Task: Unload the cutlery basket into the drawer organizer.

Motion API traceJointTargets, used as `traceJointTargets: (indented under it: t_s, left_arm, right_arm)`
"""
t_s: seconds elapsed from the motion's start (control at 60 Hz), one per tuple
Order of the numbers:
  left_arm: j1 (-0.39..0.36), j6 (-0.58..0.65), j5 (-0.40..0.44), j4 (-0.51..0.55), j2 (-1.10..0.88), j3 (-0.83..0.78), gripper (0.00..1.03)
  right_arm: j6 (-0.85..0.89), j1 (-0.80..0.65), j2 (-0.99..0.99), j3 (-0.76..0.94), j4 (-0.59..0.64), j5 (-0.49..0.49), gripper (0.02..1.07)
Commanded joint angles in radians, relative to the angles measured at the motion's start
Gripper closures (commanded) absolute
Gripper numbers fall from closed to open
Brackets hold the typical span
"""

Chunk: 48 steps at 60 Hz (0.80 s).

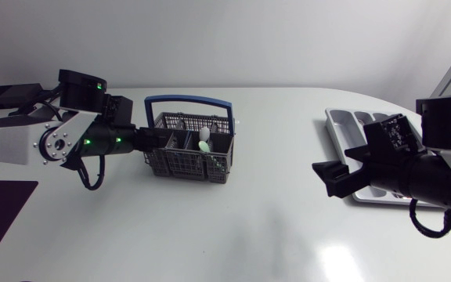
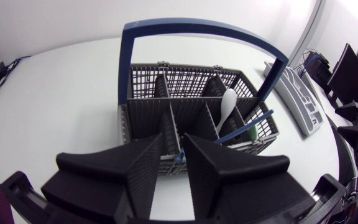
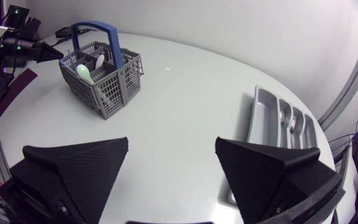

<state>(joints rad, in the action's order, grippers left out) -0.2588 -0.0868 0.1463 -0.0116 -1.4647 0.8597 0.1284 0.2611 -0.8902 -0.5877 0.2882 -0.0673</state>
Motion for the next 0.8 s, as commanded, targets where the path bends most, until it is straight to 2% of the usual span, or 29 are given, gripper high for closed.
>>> traceJointTargets:
  t_s: [0.0,0.167,0.533,0.783]
  left_arm:
    - [-0.010,-0.027,0.004,-0.008,-0.028,0.022,0.80]
    - [-0.011,-0.030,0.004,-0.008,-0.029,0.022,0.99]
    - [-0.011,-0.030,0.004,0.016,0.069,0.056,1.00]
    - [-0.022,-0.011,0.007,0.249,0.159,0.248,1.00]
  right_arm:
    - [0.013,0.007,0.011,0.025,0.000,0.003,0.06]
    - [0.016,0.007,0.023,0.032,0.000,0.009,0.06]
    - [0.043,0.013,0.057,0.019,0.028,0.011,0.06]
    - [0.066,0.030,0.069,0.006,0.046,0.009,0.06]
